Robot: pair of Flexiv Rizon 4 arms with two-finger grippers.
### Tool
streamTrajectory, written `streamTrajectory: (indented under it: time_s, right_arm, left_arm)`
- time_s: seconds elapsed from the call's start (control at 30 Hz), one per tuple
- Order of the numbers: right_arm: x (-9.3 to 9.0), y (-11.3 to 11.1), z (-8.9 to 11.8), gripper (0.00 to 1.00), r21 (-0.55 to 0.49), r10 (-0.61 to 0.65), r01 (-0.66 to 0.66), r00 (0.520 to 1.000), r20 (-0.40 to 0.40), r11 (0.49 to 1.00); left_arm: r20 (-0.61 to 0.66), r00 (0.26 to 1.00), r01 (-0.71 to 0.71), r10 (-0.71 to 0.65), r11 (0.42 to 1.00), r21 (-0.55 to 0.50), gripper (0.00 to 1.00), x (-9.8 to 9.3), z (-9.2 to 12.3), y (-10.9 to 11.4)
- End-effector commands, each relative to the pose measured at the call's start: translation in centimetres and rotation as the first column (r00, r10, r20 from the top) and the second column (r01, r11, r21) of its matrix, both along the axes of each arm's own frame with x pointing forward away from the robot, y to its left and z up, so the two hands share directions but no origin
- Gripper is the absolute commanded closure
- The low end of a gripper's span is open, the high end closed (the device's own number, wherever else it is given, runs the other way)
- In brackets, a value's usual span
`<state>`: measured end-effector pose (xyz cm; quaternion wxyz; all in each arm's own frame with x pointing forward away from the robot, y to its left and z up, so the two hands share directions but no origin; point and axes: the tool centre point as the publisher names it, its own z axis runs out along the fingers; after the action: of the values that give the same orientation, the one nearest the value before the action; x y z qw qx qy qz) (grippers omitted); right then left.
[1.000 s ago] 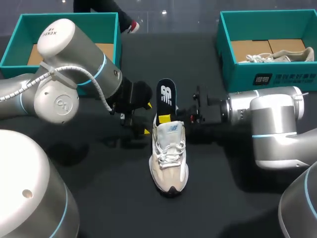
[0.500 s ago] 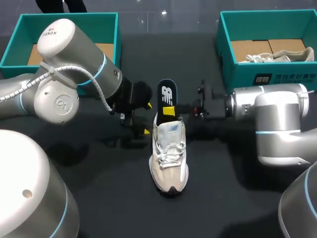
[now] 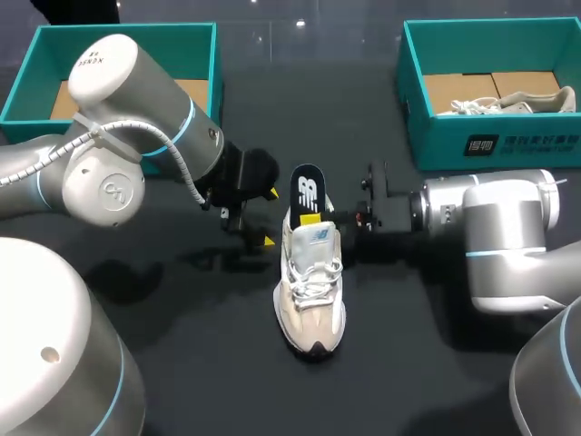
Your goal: Take the shoe out of the shoebox, open the shoe tongue, remove and reinsert the insole, then place the shoe into the shoebox
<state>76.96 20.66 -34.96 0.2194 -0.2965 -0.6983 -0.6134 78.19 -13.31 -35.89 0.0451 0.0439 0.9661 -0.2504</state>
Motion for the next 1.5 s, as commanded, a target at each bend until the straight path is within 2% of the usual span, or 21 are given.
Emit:
streamTrajectory:
  time_s: [0.03,0.13,0.2,0.23,0.3,0.33,0.67,0.93,0.97,1.17,1.33,1.5]
  right_arm:
    - [-1.1,0.3,-0.6,1.00,-0.004,-0.017,0.017,1.000,-0.011,1.000]
    - [-1.2,0.4,-0.4,1.00,0.008,-0.019,0.019,1.000,0.002,1.000]
    - [-1.2,0.6,0.1,0.95,0.011,-0.015,0.014,1.000,0.019,1.000]
    - [-1.1,0.8,0.5,0.79,0.011,-0.009,0.009,0.999,0.034,1.000]
    - [-0.9,1.0,1.1,0.62,0.006,0.001,-0.001,0.998,0.055,1.000]
    - [-0.8,1.1,1.4,0.60,0.004,0.003,-0.003,0.998,0.066,1.000]
    - [0.4,1.0,3.5,0.67,-0.020,0.007,-0.005,0.992,0.126,1.000]
    - [1.8,0.7,3.8,0.90,-0.017,-0.003,0.005,0.992,0.125,1.000]
    - [1.9,0.6,3.7,1.00,-0.017,-0.004,0.006,0.993,0.118,1.000]
    - [2.5,0.2,1.4,1.00,-0.002,-0.008,0.009,0.999,0.036,1.000]
    - [1.5,0.0,-0.1,1.00,0.005,-0.018,0.018,1.000,-0.012,1.000]
    - [0.3,0.1,-0.7,1.00,-0.002,-0.025,0.024,0.999,-0.034,1.000]
  left_arm:
    - [0.000,1.000,0.000,0.000,1.000,0.003,0.00,0.0,0.0,0.0]
    - [0.000,1.000,0.000,0.000,1.000,0.003,0.00,0.0,0.0,0.0]
    - [0.000,1.000,0.000,0.000,1.000,0.003,0.00,0.0,0.0,0.0]
    - [0.000,1.000,0.000,0.000,1.000,0.003,0.00,0.0,0.0,0.0]
    - [0.000,1.000,0.000,0.000,1.000,0.003,0.00,0.0,0.0,0.0]
    - [0.000,1.000,0.000,0.000,1.000,0.003,0.00,0.0,0.0,0.0]
    - [0.000,1.000,0.000,0.000,1.000,0.003,0.00,0.0,0.0,0.0]
    - [0.000,1.000,0.000,0.000,1.000,0.003,0.00,0.0,0.0,0.0]
    - [0.000,1.000,0.000,0.000,1.000,0.003,0.00,0.0,0.0,0.0]
    - [0.000,1.000,0.000,0.000,1.000,0.003,0.00,0.0,0.0,0.0]
    - [0.000,1.000,0.000,0.000,1.000,0.003,0.00,0.0,0.0,0.0]
    - [0.000,1.000,0.000,0.000,1.000,0.003,0.00,0.0,0.0,0.0]
